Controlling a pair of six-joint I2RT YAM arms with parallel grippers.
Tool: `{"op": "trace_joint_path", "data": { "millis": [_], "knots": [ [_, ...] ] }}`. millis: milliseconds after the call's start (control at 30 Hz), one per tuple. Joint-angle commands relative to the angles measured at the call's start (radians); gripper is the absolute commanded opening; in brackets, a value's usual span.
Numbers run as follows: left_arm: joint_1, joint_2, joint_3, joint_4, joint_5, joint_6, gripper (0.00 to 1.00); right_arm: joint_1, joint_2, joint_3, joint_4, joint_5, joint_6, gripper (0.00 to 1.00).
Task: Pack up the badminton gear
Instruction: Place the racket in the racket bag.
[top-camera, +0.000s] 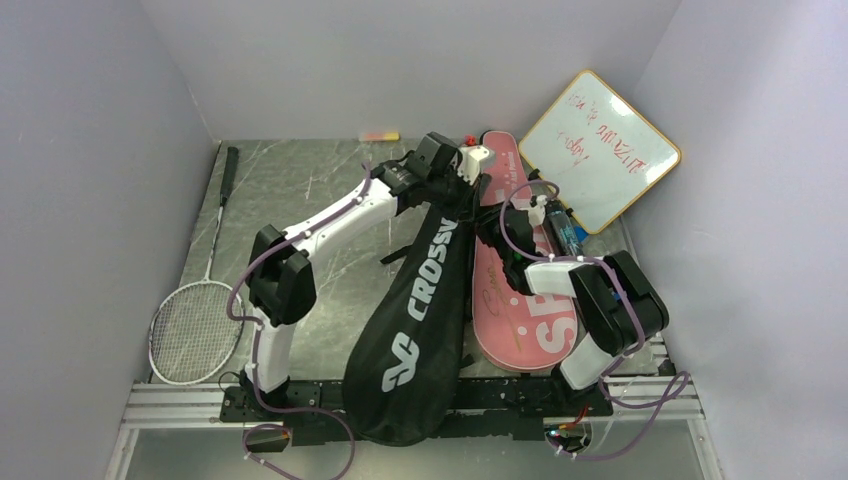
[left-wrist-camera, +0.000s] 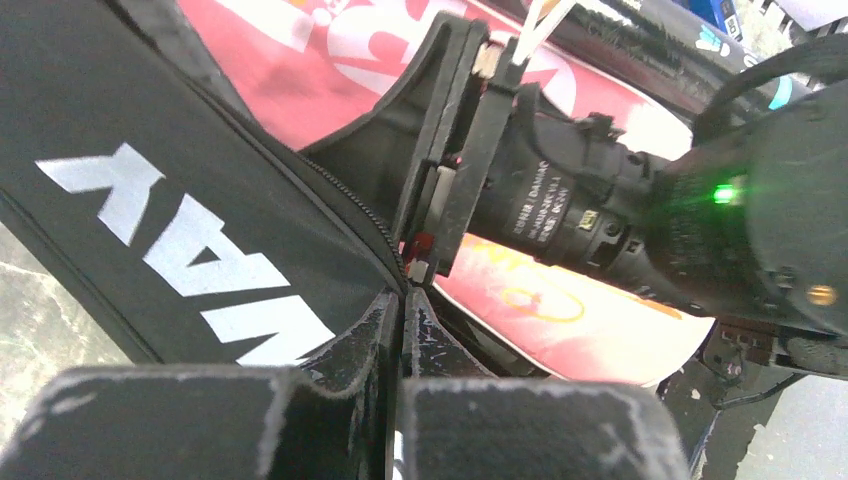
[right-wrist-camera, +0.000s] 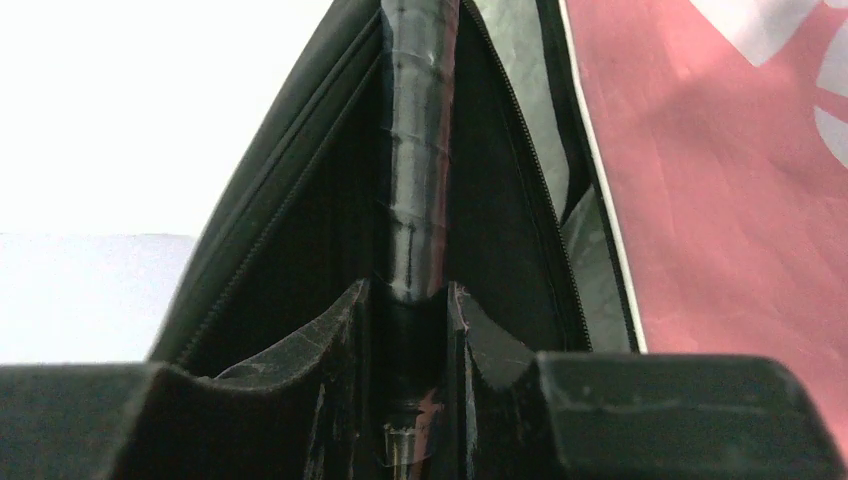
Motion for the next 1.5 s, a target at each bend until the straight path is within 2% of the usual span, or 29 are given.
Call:
{"op": "trace_joint_path", "data": {
  "millis": [0,200,567,700,800,933,1267,1467],
  "knots": [
    [-0.001,-0.073,0.001,0.314,-0.092,0.057,0.05,0.054,0.003,0.003,-0.096,-0.110,0.012,0.13],
    [0.000,-0.048,-0.041,0.370,-0.115,0.102,0.05,0.062,-0.023,-0.007,-0.148,-0.063,0.060,0.07],
    [0.000,-0.058,-0.044,0.357,-0.226,0.158,0.05,0.071,-0.194,-0.045,-0.254,0.083,0.028,0.07],
    [0.000,-0.083,-0.061,0.350,-0.172,0.183,0.05,0.071,-0.255,-0.036,-0.329,0.145,0.003,0.08],
    [-0.003,-0.123,-0.118,0.350,-0.066,0.220,0.05,0.070,-0.303,-0.018,-0.397,0.215,-0.027,0.09],
    [-0.008,-0.169,-0.182,0.363,-0.025,0.236,0.05,0.068,-0.347,0.000,-0.468,0.288,-0.052,0.09],
    [-0.013,-0.177,-0.134,0.308,-0.078,0.239,0.05,0.067,-0.352,0.097,-0.634,0.371,-0.086,0.11],
    [-0.012,-0.205,-0.145,0.365,-0.207,0.284,0.05,0.069,-0.372,0.063,-0.619,0.322,-0.003,0.13]
  ]
}}
